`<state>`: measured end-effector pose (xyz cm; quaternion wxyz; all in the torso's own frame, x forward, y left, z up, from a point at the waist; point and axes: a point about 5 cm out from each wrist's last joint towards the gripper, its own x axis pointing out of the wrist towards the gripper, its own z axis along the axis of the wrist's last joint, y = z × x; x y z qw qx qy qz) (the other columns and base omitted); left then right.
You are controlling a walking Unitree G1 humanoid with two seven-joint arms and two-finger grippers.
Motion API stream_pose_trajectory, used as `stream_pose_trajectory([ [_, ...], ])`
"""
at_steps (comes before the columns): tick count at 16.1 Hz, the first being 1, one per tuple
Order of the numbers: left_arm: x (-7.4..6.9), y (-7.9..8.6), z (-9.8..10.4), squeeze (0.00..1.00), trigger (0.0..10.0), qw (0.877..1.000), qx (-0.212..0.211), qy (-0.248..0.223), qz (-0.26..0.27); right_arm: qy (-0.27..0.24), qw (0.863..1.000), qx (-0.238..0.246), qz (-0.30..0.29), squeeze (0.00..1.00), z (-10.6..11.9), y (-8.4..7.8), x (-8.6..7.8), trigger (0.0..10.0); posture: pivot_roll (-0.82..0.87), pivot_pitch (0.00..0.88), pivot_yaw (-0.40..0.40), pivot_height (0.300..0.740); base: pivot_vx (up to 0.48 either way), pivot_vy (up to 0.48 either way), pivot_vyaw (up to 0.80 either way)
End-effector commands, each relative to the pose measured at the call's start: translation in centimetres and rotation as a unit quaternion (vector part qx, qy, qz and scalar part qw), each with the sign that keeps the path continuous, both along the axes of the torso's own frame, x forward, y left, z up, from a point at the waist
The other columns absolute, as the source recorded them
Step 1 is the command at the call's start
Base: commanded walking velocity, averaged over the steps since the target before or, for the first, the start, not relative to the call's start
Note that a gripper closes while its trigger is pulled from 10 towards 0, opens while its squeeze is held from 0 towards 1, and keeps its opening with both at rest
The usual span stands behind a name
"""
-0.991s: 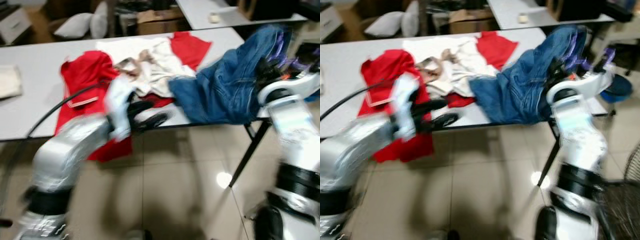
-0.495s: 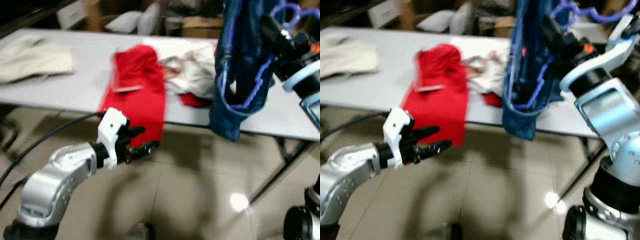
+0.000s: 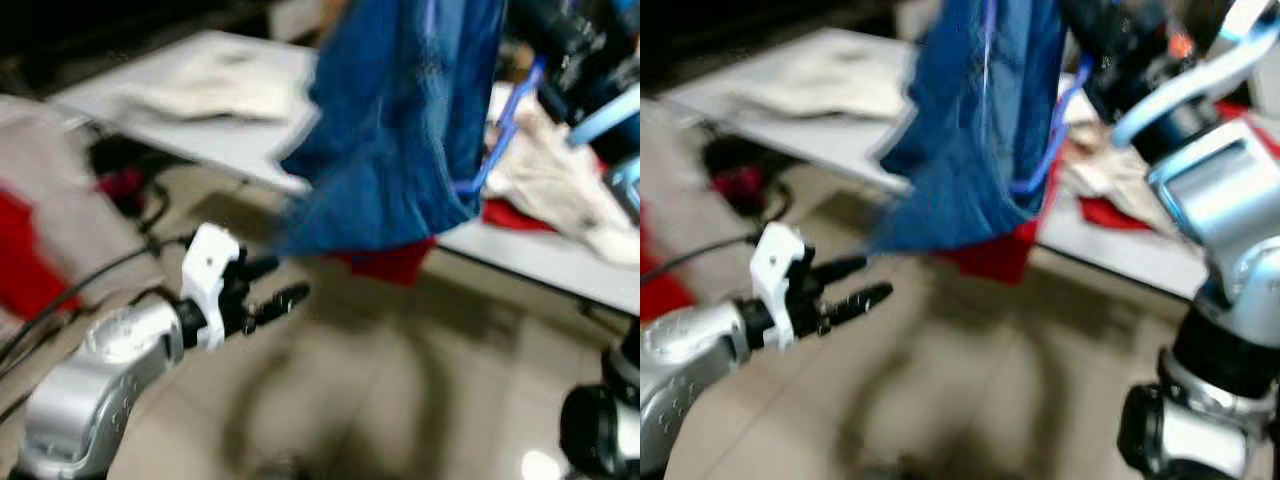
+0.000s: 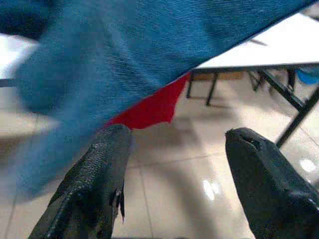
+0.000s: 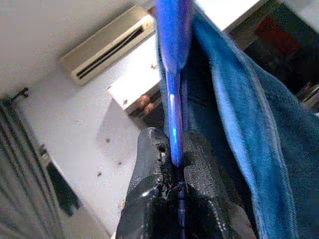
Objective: Hang hanger
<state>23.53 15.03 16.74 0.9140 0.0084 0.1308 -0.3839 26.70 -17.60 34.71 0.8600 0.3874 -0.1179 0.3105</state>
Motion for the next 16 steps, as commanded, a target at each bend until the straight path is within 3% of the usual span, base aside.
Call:
stream_pose_trajectory([
  [1, 0.2, 1.2, 0.5, 0.0, 10.0, 1.0, 0.005, -0.013, 0.026, 0.0, 1.0, 0.015, 0.022, 0.0, 0.2, 0.8, 0.2, 10.0, 0.01, 0.0, 0.01, 0.74, 0.0, 0.0, 0.8],
  [4, 0.0, 1.9, 0.7, 0.0, 10.0, 0.999, 0.011, -0.017, 0.037, 0.017, 1.0, 0.004, 0.021, 0.0, -1.0, 1.2, 1.0, 10.0, 0.02, 0.0, -0.001, 0.74, 0.0, 0.0, 0.8],
  [6, -0.2, 2.2, 0.4, 0.0, 10.0, 0.999, 0.028, -0.014, 0.044, 0.037, 0.998, -0.048, 0.0, 0.0, -2.8, 1.4, 1.8, 10.0, 0.02, 0.0, -0.01, 0.74, 0.0, 0.0, 0.8],
  [8, -0.4, 2.2, -0.2, 0.0, 10.0, 0.998, 0.044, -0.01, 0.054, 0.064, 0.987, -0.142, -0.028, 0.0, -5.5, 2.1, 2.5, 10.0, 0.03, 0.002, -0.019, 0.74, 0.0, 0.0, 0.8],
  [9, -0.5, 2.1, -0.4, 0.0, 10.0, 0.997, 0.046, -0.007, 0.059, 0.071, 0.984, -0.16, -0.034, 0.0, -6.1, 2.2, 2.7, 10.0, 0.03, 0.003, -0.021, 0.74, 0.0, 0.0, 0.8],
  [12, -0.3, 1.9, -1.6, 0.0, 10.0, 0.993, 0.074, -0.014, 0.087, 0.105, 0.953, -0.273, -0.078, 0.0, -10.1, 1.8, 3.6, 10.0, 0.03, 0.017, -0.03, 0.74, 0.0, 0.0, 0.8],
  [15, 0.5, 0.8, -3.8, 0.0, 10.0, 0.985, 0.093, -0.021, 0.146, 0.153, 0.924, -0.334, -0.106, 0.0, -14.6, 1.1, 3.8, 10.0, 0.02, 0.032, -0.041, 0.74, 0.0, 0.0, 0.8],
  [16, 0.6, 0.7, -4.0, 0.0, 10.0, 0.983, 0.098, -0.026, 0.153, 0.156, 0.92, -0.342, -0.108, 0.0, -15.1, 1.1, 3.7, 10.0, 0.02, 0.032, -0.041, 0.74, 0.0, 0.0, 0.8],
])
